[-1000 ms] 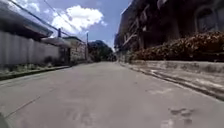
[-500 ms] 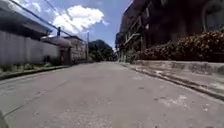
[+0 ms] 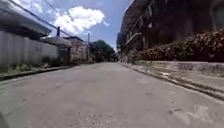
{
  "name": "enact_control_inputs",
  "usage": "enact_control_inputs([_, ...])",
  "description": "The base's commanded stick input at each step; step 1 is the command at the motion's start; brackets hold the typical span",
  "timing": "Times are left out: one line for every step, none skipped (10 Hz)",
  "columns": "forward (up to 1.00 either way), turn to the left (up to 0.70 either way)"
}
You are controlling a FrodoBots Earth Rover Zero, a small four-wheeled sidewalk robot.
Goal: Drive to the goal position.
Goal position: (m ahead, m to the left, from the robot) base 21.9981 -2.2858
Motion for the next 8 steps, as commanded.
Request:
enact_control_inputs([0.85,0.00])
enact_control_inputs([0.85,0.00])
enact_control_inputs([0.85,0.00])
enact_control_inputs([0.85,0.00])
enact_control_inputs([0.85,0.00])
enact_control_inputs([0.85,-0.13])
enact_control_inputs([0.85,-0.29])
enact_control_inputs([0.85,-0.34])
